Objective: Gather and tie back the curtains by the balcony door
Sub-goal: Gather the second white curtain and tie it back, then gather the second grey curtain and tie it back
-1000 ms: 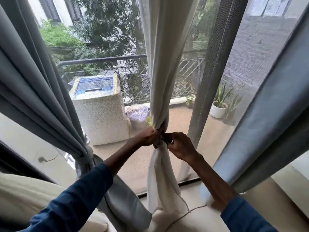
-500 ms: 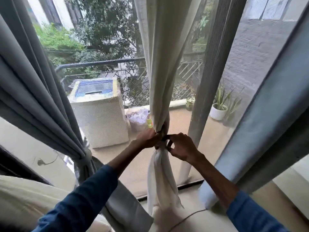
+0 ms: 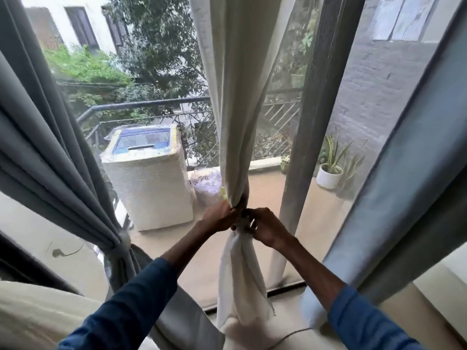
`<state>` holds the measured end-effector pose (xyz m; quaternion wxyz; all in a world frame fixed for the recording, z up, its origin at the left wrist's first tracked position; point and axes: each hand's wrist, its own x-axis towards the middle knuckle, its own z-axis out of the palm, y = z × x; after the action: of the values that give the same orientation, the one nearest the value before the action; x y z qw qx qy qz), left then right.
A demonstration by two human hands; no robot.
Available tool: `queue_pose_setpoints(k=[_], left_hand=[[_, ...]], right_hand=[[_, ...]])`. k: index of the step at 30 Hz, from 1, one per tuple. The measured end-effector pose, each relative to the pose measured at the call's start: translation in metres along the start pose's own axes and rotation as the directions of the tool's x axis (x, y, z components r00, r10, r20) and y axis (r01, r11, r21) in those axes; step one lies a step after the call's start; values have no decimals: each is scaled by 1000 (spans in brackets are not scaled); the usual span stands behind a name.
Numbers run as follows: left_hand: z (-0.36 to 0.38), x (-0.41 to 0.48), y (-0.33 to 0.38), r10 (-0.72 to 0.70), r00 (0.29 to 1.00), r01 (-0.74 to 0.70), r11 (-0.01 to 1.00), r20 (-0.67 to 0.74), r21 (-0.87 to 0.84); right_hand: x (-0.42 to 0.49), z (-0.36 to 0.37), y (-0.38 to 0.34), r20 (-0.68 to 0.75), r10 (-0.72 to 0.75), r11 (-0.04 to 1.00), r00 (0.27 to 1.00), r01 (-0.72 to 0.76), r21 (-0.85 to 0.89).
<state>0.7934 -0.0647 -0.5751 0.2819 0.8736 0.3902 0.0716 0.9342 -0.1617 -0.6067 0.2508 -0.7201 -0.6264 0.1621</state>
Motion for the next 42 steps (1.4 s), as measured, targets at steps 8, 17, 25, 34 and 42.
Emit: queue_pose_setpoints(k=[8,17,25,34,42], left_hand=[[4,-3,18,7,1000,-6,999,22,-43],[14,-5,16,-42,999,44,990,13,-137],[7,-27,42,-67,998,67,990,-6,126],[-20,-24,154,237,961,-175,920,-143,351],[-77,1,300,501,799,-409,859,-334,308]], right_hand=[[-16,14,13,-247,66,997,967,-74,-24],[-19,20,28,-262,124,979,957,-76,188],[-25,-42,31,-354,179,982,918,-145,121],[-58,-159,7,-560,68,996,826,-84,-3],[-86,-321,-9,-755,-83,988,650,-45,-148]])
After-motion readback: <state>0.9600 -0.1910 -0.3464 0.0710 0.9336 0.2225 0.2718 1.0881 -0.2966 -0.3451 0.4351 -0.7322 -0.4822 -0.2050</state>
